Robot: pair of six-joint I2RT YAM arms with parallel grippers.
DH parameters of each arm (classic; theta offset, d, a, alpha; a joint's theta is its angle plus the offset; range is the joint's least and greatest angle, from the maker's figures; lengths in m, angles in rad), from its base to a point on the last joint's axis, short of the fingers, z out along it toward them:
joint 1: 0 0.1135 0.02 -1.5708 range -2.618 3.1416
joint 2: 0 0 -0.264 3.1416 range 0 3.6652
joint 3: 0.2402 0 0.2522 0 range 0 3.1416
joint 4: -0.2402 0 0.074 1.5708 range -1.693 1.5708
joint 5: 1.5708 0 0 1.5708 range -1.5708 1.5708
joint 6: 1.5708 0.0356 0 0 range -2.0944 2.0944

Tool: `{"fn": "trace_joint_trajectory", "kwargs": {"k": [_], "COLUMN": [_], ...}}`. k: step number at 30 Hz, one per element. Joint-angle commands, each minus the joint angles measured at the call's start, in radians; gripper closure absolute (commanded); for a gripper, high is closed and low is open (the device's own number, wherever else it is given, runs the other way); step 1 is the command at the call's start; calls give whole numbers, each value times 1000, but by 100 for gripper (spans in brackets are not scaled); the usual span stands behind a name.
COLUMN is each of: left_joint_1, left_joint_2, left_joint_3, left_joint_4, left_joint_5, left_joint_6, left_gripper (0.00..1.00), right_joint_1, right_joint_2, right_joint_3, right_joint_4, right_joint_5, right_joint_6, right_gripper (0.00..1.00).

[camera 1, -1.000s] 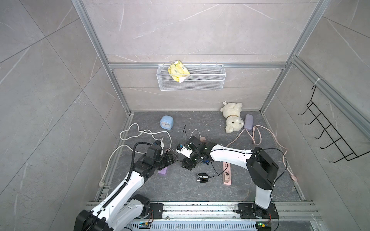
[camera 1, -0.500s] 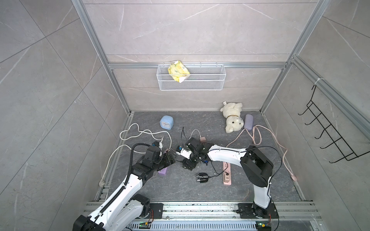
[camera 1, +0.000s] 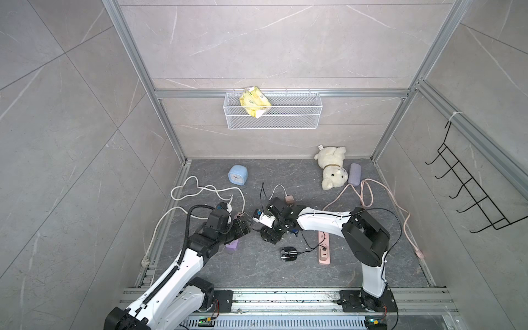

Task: Unplug the electric shaver
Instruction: Pick up the electric shaver from the center of the board.

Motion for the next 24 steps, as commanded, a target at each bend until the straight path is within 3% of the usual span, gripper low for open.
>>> {"fn": "trace_joint_trajectory", "kwargs": {"k": [1,14,24], "left_joint_1": [-3,-3,-3], "left_joint_2": [-14,-19,-82], "left_joint_3": [-4,-15,-39], "left_joint_4": [29,30,7], "left_joint_5": [-5,0,-6], "left_joint_6": [-3,-9,-31], "left_gripper": [15,14,14], "right_joint_1": [0,9,10], "right_joint_2": [14,32,-38], "right_joint_3": [-17,-18,-73], "right_joint_4": [7,3,56], "right_joint_5": [-5,-5,-37], "right_joint_6": [-13,-19,22], "right_gripper": [24,29,47]}}
